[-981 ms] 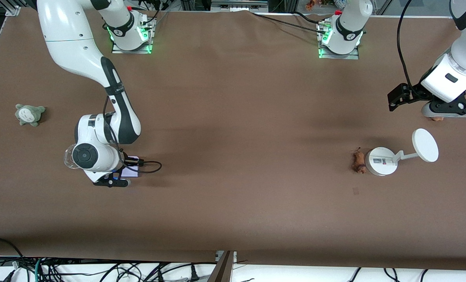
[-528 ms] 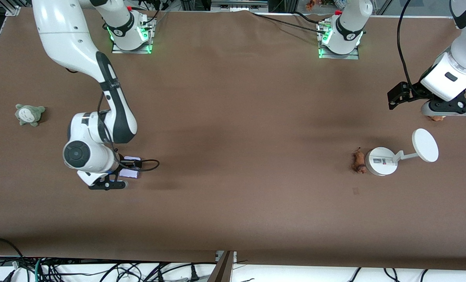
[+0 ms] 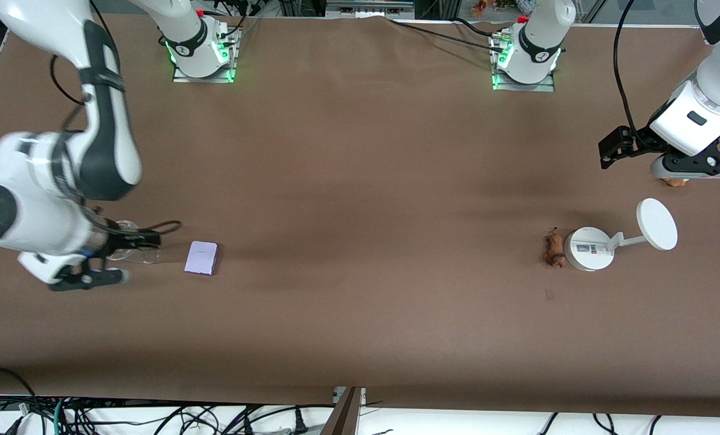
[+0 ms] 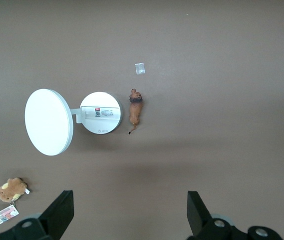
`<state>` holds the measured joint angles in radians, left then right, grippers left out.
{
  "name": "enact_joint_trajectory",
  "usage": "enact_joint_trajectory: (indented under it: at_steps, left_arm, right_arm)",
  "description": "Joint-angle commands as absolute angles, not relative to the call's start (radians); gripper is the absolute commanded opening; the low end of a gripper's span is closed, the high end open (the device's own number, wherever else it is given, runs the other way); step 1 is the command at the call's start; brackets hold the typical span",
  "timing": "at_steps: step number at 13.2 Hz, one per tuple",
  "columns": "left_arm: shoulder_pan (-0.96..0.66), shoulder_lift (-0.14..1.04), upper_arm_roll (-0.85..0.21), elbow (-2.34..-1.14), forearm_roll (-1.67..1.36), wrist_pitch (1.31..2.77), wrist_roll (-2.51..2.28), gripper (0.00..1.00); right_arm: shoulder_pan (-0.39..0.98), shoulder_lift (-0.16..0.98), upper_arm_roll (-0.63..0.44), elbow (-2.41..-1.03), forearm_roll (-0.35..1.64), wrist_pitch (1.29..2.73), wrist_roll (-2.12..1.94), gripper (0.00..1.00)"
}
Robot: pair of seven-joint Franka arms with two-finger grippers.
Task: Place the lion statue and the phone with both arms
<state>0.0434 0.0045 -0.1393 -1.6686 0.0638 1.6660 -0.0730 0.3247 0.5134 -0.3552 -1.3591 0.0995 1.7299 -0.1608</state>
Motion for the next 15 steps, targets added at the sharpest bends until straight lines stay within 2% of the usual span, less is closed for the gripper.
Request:
enact_joint_trajectory:
  at_steps: [1,5,8,11,14,15]
  left_arm:
    - [0.058,-0.014,-0.149,-1.675,0.044,1.654,-0.063,1.00]
    - [0.058,-0.014,-0.149,-1.675,0.044,1.654,-0.063,1.00]
    - [0.057,-0.014,-0.149,-1.675,0.044,1.654,-0.061,1.00]
    - [0.058,-0.014,-0.149,-1.675,0.044,1.654,-0.061,1.00]
    - [0.058,-0.014,-0.149,-1.675,0.044,1.652,-0.061,1.00]
    - [0.058,-0.014,-0.149,-1.675,0.044,1.652,-0.061,1.00]
  right_arm:
    - [0.322,0.434,-0.385,-1.361,0.113,1.626,-0.181,1.00]
    - [0.272,0.306,-0.356,-1.399,0.101,1.490,-0.167,1.00]
    - [0.145,0.146,-0.229,-1.560,0.097,1.535,-0.170,1.00]
    - [0.109,0.056,-0.206,-1.594,-0.009,1.531,-0.175,1.00]
    - [0.097,0.029,-0.193,-1.621,-0.017,1.531,-0.172,1.00]
    - [0.088,0.026,-0.157,-1.623,-0.023,1.528,-0.164,1.00]
